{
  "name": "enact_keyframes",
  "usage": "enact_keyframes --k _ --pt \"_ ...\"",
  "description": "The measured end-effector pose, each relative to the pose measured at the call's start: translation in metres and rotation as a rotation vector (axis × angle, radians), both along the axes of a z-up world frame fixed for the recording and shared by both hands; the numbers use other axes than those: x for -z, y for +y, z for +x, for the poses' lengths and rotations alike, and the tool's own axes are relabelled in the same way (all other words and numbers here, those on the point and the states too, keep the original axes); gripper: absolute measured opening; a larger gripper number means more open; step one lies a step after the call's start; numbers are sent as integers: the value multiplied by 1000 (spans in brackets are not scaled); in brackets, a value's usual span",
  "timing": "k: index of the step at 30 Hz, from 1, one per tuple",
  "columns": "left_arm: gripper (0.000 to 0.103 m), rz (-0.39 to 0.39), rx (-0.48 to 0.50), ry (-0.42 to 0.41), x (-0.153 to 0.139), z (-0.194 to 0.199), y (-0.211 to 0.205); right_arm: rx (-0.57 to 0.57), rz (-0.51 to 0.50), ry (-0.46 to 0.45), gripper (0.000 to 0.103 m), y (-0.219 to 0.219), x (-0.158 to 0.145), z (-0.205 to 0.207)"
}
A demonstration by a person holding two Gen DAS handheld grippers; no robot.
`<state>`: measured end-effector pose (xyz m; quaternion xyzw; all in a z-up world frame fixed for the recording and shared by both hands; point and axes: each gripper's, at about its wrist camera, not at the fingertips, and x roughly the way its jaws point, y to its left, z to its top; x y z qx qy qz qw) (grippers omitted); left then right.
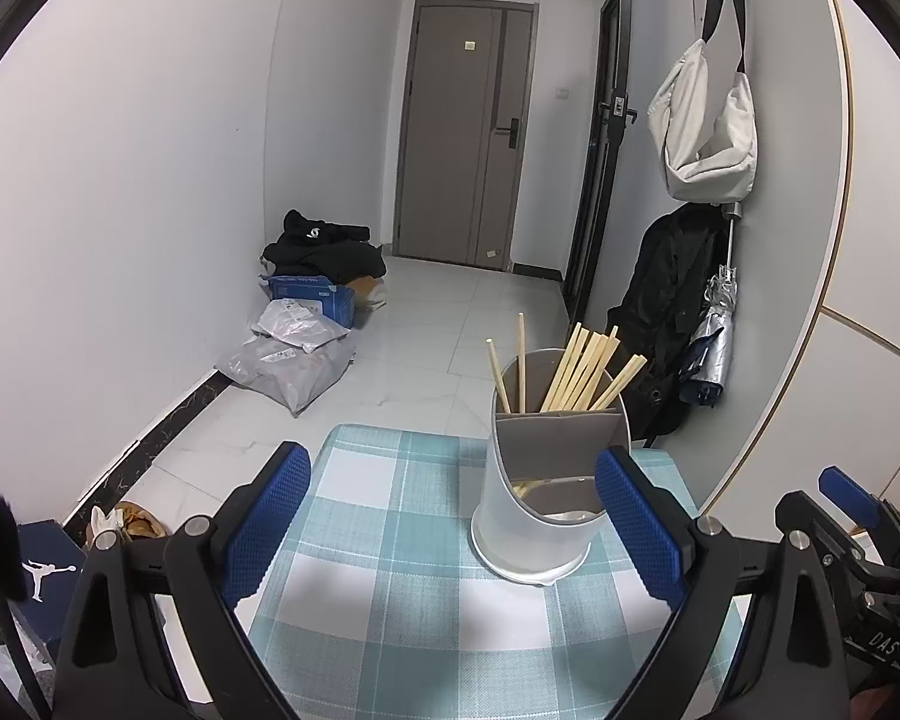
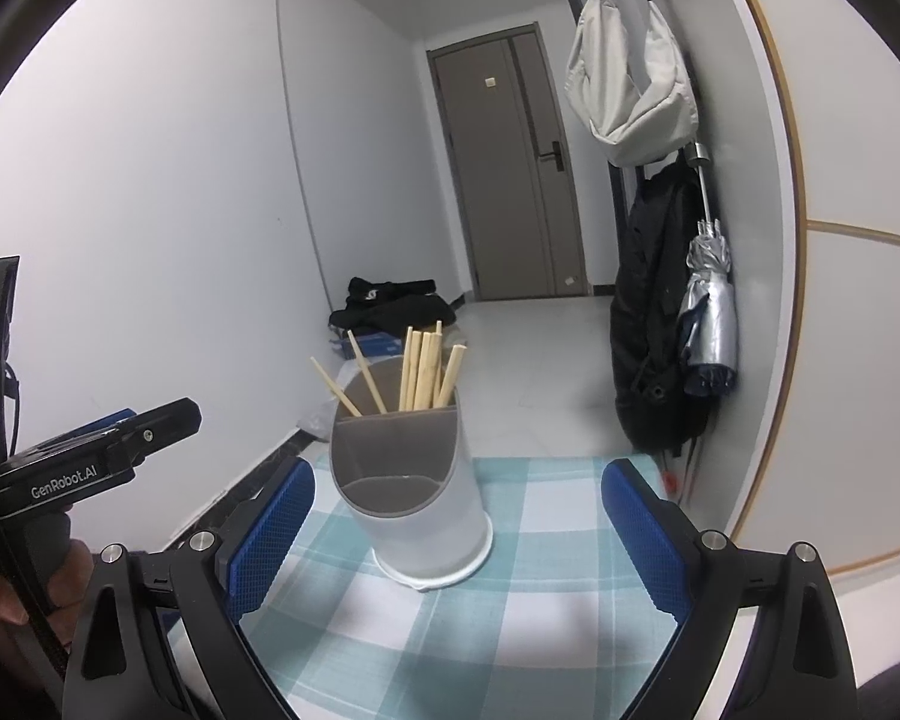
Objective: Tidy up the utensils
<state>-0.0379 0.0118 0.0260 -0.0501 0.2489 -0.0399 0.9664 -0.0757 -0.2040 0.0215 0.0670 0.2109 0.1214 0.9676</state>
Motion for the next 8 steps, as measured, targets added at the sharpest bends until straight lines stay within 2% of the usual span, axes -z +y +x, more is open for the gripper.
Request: enact_keyframes --k 8 --pt "94 -11 3 23 3 4 3 4 -3 26 97 -3 7 3"
